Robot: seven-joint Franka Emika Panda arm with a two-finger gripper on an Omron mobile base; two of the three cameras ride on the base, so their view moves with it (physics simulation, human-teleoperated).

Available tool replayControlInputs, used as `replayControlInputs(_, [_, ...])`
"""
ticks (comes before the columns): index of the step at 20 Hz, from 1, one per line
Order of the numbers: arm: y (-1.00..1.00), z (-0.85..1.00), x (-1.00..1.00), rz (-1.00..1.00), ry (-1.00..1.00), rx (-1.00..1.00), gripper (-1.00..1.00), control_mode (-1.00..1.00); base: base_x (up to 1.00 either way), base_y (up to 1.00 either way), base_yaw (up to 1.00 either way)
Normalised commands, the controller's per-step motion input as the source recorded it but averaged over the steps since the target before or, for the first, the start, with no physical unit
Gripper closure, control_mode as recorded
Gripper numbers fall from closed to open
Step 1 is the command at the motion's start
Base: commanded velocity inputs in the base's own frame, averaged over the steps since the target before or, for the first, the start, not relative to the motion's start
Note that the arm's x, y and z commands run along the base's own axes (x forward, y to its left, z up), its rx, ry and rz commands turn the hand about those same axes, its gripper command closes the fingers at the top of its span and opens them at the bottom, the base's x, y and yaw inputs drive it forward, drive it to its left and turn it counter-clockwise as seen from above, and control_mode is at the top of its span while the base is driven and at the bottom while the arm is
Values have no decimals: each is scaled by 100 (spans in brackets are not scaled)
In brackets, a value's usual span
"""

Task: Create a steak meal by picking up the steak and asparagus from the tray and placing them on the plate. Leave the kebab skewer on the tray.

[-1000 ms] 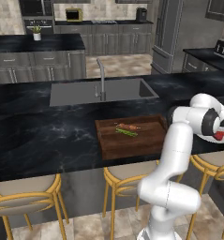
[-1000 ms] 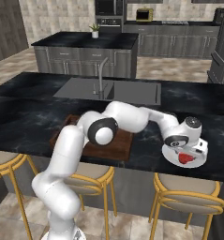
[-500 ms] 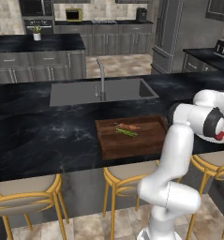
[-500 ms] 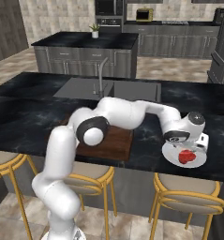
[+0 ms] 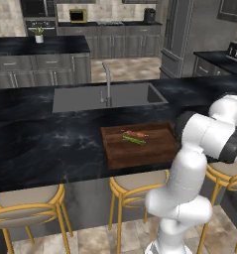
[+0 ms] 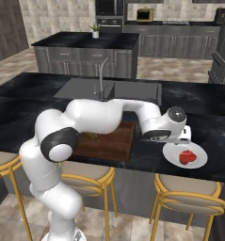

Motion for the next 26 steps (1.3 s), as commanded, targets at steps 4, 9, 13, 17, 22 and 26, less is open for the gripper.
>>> replayControlInputs(4, [100, 56, 0, 23, 0, -20, -100, -100, 0, 0, 0])
replayControlInputs(9, [100, 29, 0, 20, 4, -23, -100, -100, 0, 0, 0])
replayControlInputs(13, [100, 1, 0, 17, 11, -20, -100, -100, 0, 0, 0])
replayControlInputs(17, [100, 0, 13, 9, 17, -8, -100, -100, 0, 0, 0])
replayControlInputs(22, [91, 0, 36, 0, 22, 0, -100, -100, 0, 0, 0])
replayControlInputs(26, [54, 0, 38, 0, 19, 11, -100, -100, 0, 0, 0])
